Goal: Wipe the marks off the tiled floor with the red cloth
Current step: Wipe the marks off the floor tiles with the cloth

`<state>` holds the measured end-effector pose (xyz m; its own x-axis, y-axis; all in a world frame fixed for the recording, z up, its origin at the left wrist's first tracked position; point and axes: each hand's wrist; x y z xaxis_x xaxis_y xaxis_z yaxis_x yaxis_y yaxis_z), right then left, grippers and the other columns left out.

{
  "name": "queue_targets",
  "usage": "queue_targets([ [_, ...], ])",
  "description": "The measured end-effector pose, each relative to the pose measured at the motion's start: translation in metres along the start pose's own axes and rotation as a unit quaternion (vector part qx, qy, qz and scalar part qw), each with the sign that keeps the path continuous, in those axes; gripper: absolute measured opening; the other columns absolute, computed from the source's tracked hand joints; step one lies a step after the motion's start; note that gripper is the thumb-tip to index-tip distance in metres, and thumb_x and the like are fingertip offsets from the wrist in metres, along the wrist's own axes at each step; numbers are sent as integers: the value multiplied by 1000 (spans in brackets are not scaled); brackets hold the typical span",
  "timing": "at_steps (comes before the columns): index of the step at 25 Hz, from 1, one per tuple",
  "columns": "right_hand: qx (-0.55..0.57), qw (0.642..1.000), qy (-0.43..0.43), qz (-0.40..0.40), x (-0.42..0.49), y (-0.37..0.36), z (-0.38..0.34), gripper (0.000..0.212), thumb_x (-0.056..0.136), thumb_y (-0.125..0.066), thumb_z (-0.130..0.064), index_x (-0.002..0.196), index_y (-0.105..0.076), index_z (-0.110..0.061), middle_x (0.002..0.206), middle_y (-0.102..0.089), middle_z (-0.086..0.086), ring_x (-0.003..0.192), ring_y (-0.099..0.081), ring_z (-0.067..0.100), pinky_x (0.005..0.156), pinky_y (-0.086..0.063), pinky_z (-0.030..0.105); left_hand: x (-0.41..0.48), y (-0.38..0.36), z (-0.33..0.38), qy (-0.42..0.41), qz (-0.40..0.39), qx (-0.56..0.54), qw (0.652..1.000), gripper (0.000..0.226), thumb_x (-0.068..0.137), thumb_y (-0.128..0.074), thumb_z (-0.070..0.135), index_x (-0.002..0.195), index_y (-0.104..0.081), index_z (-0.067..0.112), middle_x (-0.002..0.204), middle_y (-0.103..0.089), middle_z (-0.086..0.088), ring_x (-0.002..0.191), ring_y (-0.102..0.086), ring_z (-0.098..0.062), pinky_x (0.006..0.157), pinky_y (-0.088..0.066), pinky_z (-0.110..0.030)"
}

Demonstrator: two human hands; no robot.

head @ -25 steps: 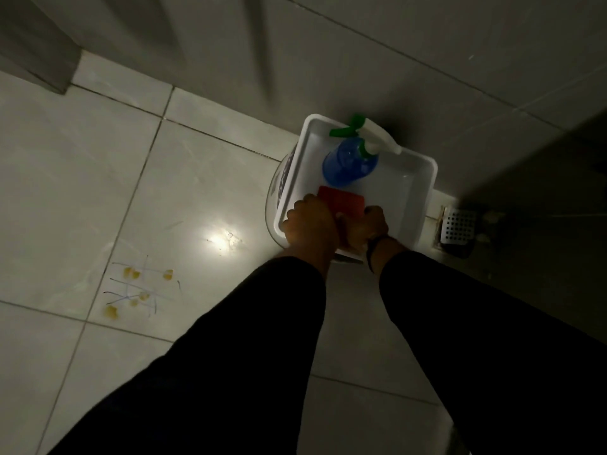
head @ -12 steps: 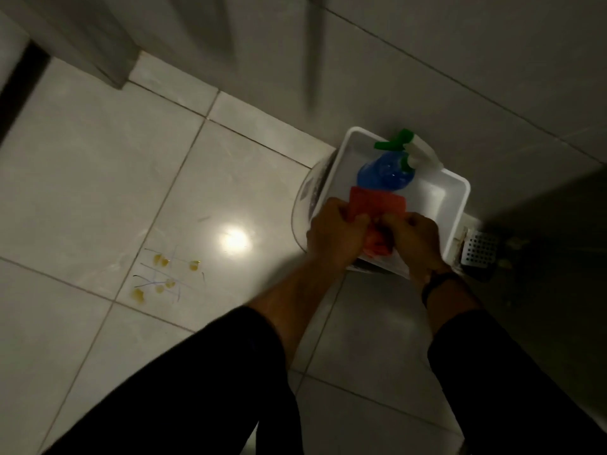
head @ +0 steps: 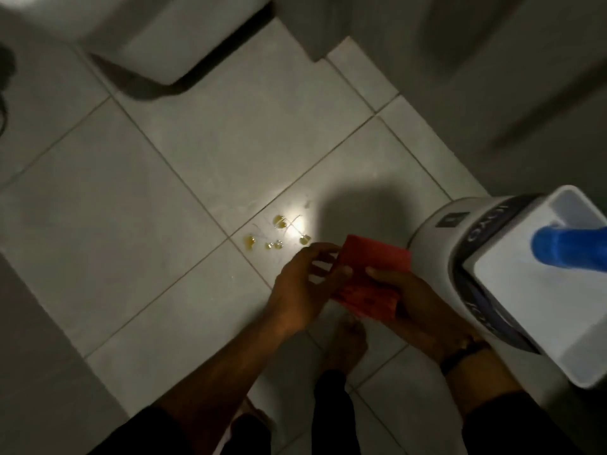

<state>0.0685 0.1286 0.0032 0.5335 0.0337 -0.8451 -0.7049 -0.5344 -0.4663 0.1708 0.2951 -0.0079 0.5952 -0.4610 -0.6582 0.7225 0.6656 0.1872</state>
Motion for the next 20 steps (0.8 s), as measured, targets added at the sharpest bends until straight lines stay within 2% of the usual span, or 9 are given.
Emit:
queue_targets([
  [2, -73, 996, -12, 57, 44, -20, 14, 50, 89, -68, -12, 139, -67, -5, 135, -77, 22, 112, -80, 35, 97, -64, 48, 11, 45, -59, -12, 107, 88, 990, 70, 87, -52, 76, 145, -56, 38, 146, -63, 13, 129, -63, -12, 102, -55, -38],
  [5, -165, 982, 26, 92, 120, -37, 35, 38, 104, -59, -10, 141, -63, -4, 143, -69, 31, 115, -76, 42, 86, -63, 43, 35, 107, -168, 46, 194, 323, 925, 79, 103, -28, 68, 165, -31, 20, 174, -32, -6, 162, -27, -27, 129, -29, -51],
  [7, -236, 962, 84, 108, 171, -40, 38, 45, 108, -56, -12, 151, -53, -2, 144, -65, 36, 117, -73, 47, 69, -64, 36, 57, 132, -228, 102, 187, 414, 885, 79, 106, -23, 61, 170, -12, 16, 180, -8, -8, 167, 1, -29, 134, -10, -56],
  [10, -404, 882, 193, 149, 263, -43, 41, 55, 107, -60, -10, 160, -46, -10, 146, -65, 29, 104, -71, 36, 51, -59, 21, 94, 148, -308, 95, 209, 460, 858, 81, 106, -26, 58, 170, -1, 13, 180, 7, -9, 166, 12, -30, 134, 0, -58],
  [12, -493, 819, 253, 149, 319, -41, 41, 65, 105, -59, -4, 165, -36, -15, 155, -59, 24, 122, -68, 36, 77, -69, 36, 117, 144, -348, 50, 237, 488, 839, 83, 106, -27, 57, 170, -3, 8, 180, 5, -14, 167, 6, -34, 133, -3, -59],
  [14, -594, 724, 302, 178, 366, -39, 43, 72, 99, -58, -1, 166, -33, -13, 167, -46, 17, 151, -50, 34, 123, -49, 46, 138, 133, -379, 18, 257, 479, 839, 85, 105, -29, 57, 169, -9, 5, 179, -4, -18, 166, -3, -38, 132, -8, -62],
  [15, -638, 676, 321, 182, 382, -39, 45, 74, 96, -56, -2, 166, -34, -11, 171, -41, 17, 159, -40, 33, 133, -34, 44, 146, 126, -388, 15, 265, 458, 848, 85, 105, -31, 57, 169, -11, 5, 179, -7, -18, 166, -6, -39, 131, -9, -63],
  [17, -716, 599, 318, 166, 406, -39, 60, 79, 93, -54, -10, 168, -31, -13, 176, -31, 17, 165, -26, 37, 137, -22, 44, 157, 117, -404, 15, 293, 427, 855, 84, 105, -31, 57, 169, -11, 7, 179, -8, -18, 166, -6, -37, 131, -6, -63],
  [20, -814, 462, 297, 190, 425, -33, 94, 86, 97, -58, -30, 171, -19, -13, 180, -18, 19, 166, -11, 48, 133, -20, 58, 168, 117, -420, -17, 328, 434, 839, 81, 106, -31, 55, 170, -12, 9, 179, -11, -17, 166, -10, -36, 130, -8, -64],
])
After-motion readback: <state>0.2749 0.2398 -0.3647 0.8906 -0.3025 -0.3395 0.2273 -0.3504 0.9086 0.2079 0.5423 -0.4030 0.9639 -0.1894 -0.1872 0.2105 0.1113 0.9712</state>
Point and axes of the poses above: each hand's wrist, its own x-axis towards the middle knuckle, its own y-axis out of the back of the hand, z = x × y
